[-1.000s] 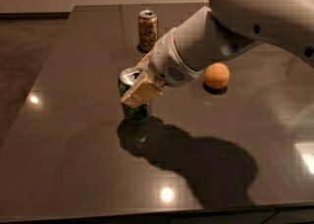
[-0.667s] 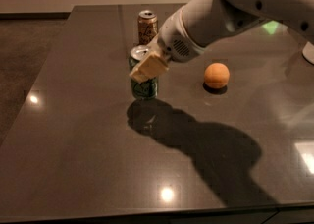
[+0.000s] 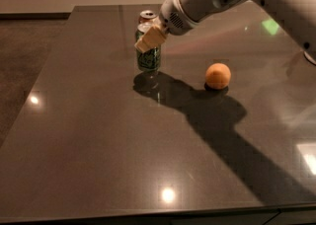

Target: Move green can near orange can

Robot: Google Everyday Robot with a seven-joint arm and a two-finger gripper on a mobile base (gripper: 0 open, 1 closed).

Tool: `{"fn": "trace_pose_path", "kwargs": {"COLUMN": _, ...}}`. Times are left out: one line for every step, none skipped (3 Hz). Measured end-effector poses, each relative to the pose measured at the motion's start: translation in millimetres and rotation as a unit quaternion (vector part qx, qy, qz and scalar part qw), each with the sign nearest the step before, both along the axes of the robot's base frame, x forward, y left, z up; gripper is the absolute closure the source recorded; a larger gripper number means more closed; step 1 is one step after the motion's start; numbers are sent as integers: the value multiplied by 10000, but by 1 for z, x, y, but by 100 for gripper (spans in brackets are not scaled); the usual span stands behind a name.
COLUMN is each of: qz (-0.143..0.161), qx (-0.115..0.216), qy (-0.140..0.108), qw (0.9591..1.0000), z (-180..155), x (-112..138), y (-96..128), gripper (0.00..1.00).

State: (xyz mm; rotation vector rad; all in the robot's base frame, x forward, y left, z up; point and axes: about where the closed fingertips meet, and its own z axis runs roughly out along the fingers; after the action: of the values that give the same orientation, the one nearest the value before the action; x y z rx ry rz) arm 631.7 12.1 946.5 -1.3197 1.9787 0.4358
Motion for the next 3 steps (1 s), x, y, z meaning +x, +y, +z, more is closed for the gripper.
{"fn": "trace_pose_path", "kwargs": {"qz": -134, "qx": 6, "qy": -12, "qw": 9999, "z": -13, "x": 29, "y": -1, "gripper": 100}}
{"fn": "trace_pose_path", "kwargs": {"qz": -216, "qx": -75, "qy": -79, "qw": 9997, "z": -25, "x": 50, "y": -4, "gripper": 76}}
{"fn": "trace_pose_path", "kwargs": {"qz": -213, "qx": -113, "qy": -113, "qw": 9996, "z": -31, "x": 59, "y": -4, "gripper": 54}}
